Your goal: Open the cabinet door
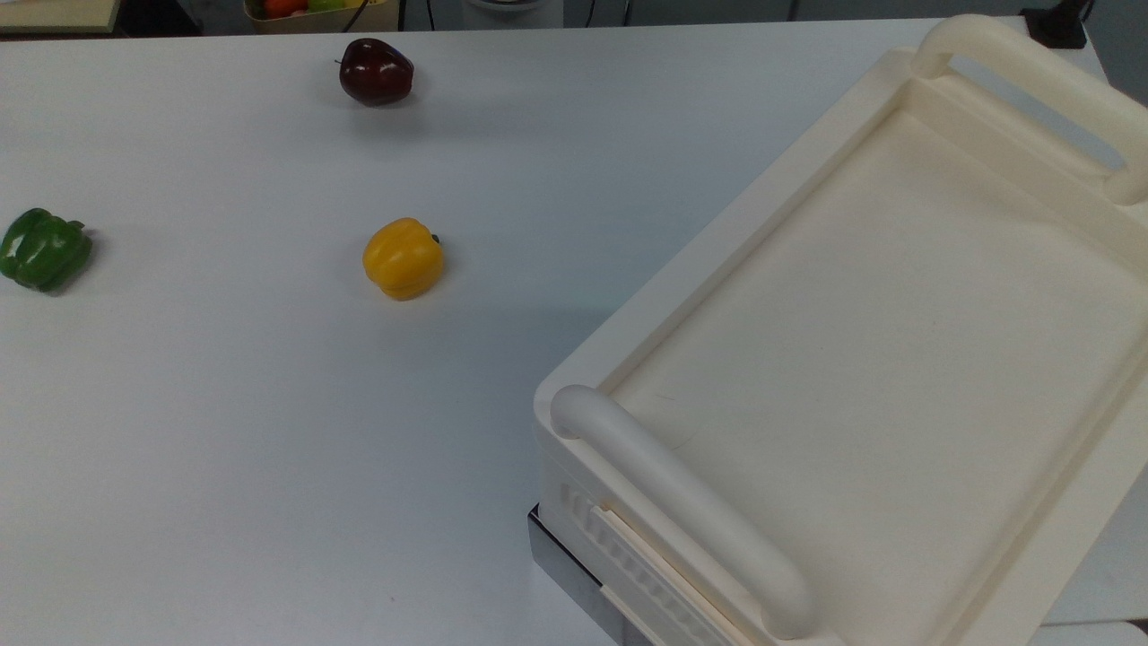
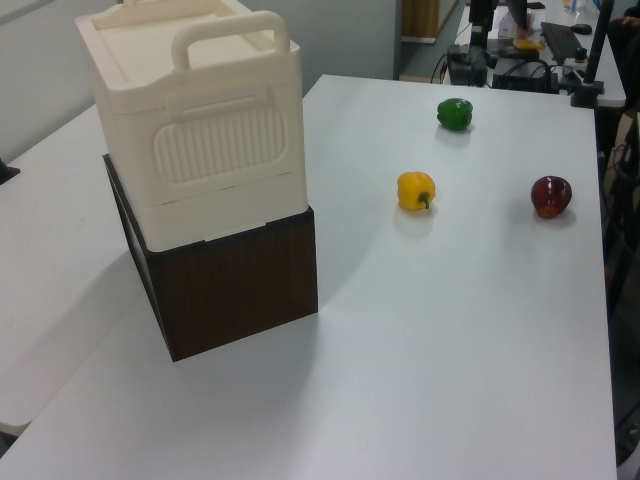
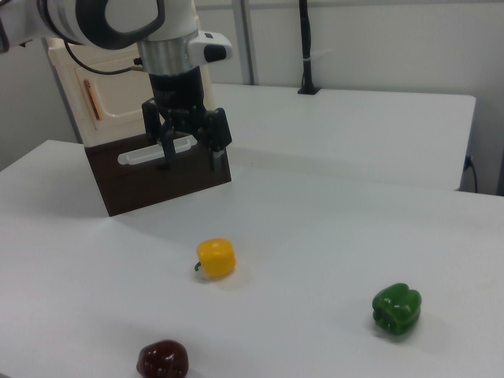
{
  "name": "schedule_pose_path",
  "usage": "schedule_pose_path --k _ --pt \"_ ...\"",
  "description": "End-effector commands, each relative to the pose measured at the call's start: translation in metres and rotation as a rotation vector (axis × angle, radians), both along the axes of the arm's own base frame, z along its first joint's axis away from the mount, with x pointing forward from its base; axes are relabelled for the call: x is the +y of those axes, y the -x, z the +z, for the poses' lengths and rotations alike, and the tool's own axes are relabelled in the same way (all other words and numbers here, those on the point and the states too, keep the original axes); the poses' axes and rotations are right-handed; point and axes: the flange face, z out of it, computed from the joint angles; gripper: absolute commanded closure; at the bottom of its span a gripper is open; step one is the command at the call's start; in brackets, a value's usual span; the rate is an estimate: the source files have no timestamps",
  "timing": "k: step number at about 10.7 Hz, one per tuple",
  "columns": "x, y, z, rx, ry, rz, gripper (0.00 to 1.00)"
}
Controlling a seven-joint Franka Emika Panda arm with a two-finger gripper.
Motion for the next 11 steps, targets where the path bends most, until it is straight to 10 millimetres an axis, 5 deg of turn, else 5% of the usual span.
schedule_pose_path --k 1,11 --pt "0.001 0.015 0.008 0.043 0.007 -0.012 0.0" --pt "0.014 0.015 0.002 0.084 -0.021 0.018 0.0"
